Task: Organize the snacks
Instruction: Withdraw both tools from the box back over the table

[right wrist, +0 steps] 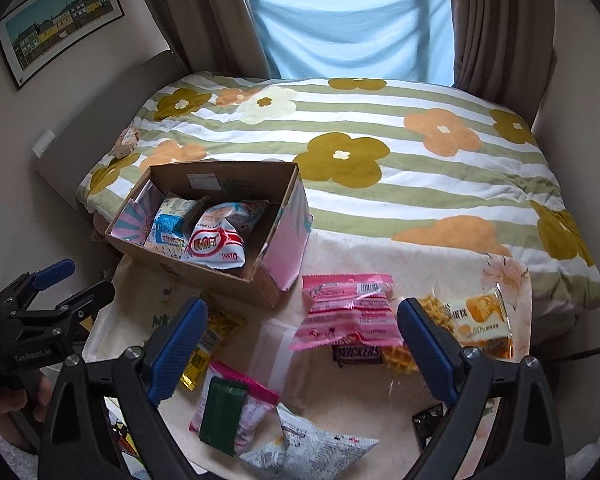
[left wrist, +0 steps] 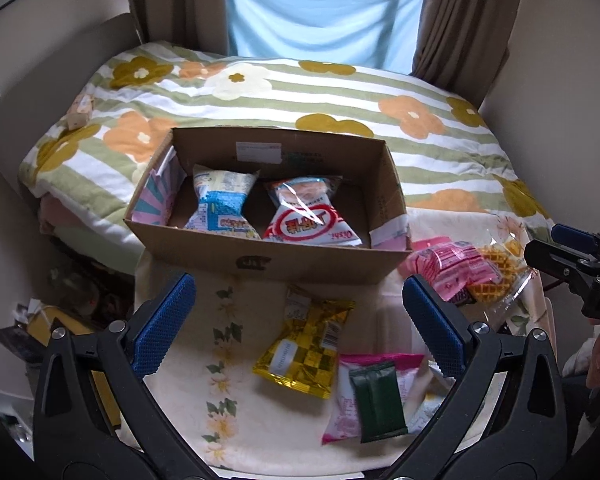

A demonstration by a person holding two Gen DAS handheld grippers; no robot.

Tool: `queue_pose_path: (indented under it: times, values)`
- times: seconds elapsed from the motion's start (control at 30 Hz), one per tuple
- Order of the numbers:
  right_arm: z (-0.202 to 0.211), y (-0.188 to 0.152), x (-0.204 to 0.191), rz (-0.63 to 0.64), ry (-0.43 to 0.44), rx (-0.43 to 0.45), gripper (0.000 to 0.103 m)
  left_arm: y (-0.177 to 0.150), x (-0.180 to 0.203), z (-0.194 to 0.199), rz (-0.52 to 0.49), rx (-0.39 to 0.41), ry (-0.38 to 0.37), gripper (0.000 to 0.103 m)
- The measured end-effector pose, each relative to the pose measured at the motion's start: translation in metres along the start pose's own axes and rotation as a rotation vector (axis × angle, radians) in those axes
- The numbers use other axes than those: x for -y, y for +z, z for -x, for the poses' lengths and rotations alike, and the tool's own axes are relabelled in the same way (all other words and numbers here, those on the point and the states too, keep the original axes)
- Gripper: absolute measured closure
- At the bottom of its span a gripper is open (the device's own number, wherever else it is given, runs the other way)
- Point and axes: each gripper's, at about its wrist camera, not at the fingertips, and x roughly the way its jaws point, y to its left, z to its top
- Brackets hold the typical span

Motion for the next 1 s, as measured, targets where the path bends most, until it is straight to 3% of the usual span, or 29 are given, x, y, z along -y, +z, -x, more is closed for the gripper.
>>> queue_pose_path:
  times: [0.23, 0.43, 0.77, 0.87, 1.0]
  values:
    - [0.021, -0.049, 0.019, -0.030, -0.009, -0.008, 0.008, -0.044, 0.027, 0.016, 0.009, -0.017, 0.003, 0.000]
    - [0.026, -0.092, 0.028, -0.121, -0.029, -0.018, 0.008, -0.087, 0.048, 0.007, -0.008, -0.083, -0.041, 0.000]
    - [0.000, -0.160, 0.025, -0.378, -0.060, -0.029, 0.008, -0.131, 0.062, -0.030, -0.064, -0.113, -0.112, 0.001]
    - [-0.015, -0.177, 0.019, -0.373, -0.108, -0.020, 0.008, -0.139, 0.062, -0.044, -0.069, -0.089, -0.103, 0.001]
    - [-0.033, -0.192, 0.015, -0.382, -0.124, 0.006, 0.008, -0.151, 0.061, -0.062, -0.068, -0.061, -0.084, 0.010]
